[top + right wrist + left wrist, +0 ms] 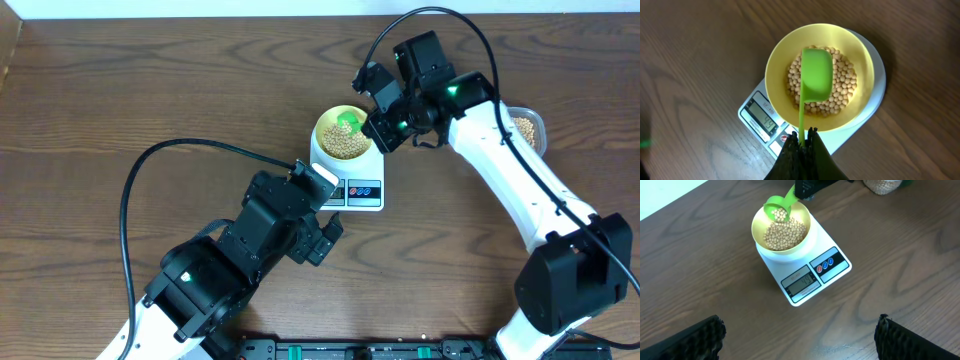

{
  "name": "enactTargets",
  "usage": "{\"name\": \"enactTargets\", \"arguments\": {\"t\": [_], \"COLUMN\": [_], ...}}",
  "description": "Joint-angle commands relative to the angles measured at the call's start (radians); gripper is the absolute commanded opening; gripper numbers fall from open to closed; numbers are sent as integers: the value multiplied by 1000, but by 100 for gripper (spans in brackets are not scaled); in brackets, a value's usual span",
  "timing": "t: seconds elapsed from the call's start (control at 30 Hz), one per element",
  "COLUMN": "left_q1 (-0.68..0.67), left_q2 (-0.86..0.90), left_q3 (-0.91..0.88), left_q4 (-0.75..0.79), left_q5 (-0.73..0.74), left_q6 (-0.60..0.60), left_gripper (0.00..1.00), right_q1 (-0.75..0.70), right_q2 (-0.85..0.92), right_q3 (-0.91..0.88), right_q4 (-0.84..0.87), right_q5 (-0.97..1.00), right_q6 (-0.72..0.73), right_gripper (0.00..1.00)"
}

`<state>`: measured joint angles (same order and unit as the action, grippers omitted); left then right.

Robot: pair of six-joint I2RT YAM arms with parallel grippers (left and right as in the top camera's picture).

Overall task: Scoop item into bowl and weigh 50g on scale
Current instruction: 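Tilt the scoop slowly with the right gripper, trickling soybeans into bowl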

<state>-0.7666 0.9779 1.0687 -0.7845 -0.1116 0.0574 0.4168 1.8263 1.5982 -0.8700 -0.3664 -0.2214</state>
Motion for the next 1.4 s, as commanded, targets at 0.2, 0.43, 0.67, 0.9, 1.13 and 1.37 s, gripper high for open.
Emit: {"name": "enactTargets", "arguments": {"t": [0.2,0.43,0.67,0.9,1.13,1.37], "left_q1": [4,4,4,4,4,4], "left_q2": [-5,-5,-5,-5,-5,-5], "left_q3": [30,30,30,30,30,30], "left_q4": [1,1,1,1,1,1], "left_q5": [-13,-13,-13,-13,-13,-13], "left_q6": [14,14,14,14,14,14], "left_gripper": [98,98,98,98,98,98], "right_q1": [11,11,11,11,11,11], "right_q2": [8,8,8,8,8,8], "right_q3": [23,23,23,23,23,23], "right_q4": [3,6,7,6,6,6], "right_q5": [18,19,21,20,21,21], "right_q6": [-36,-72,-80,-79,-79,-79], "right_gripper": [1,1,1,1,1,1]}}
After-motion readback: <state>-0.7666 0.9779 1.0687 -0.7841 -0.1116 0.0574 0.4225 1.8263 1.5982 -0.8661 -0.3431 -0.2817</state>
